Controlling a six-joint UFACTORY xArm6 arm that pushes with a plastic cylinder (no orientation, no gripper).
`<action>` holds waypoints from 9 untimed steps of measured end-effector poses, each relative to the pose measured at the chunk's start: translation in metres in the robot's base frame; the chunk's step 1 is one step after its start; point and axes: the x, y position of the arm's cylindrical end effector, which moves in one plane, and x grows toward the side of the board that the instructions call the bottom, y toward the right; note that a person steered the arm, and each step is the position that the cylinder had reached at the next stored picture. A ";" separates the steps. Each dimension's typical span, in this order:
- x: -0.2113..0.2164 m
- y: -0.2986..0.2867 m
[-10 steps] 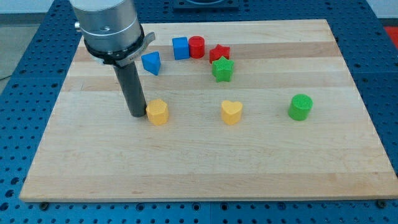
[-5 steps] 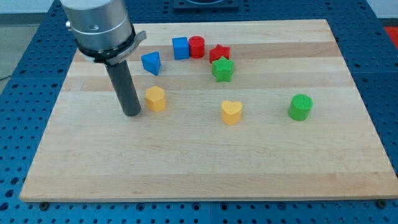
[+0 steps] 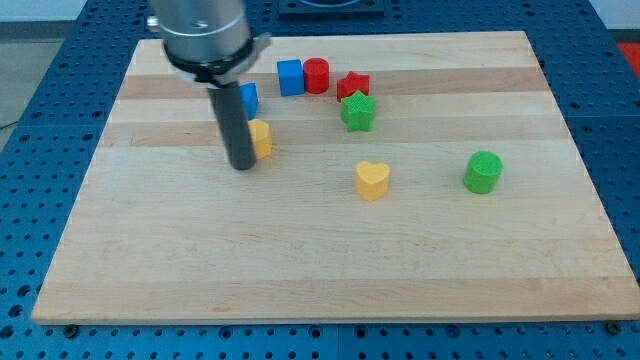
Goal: Push the yellow hexagon to the blue triangle
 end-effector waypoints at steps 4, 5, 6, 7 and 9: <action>-0.007 -0.027; -0.005 0.003; -0.013 -0.011; -0.024 -0.036; -0.003 -0.026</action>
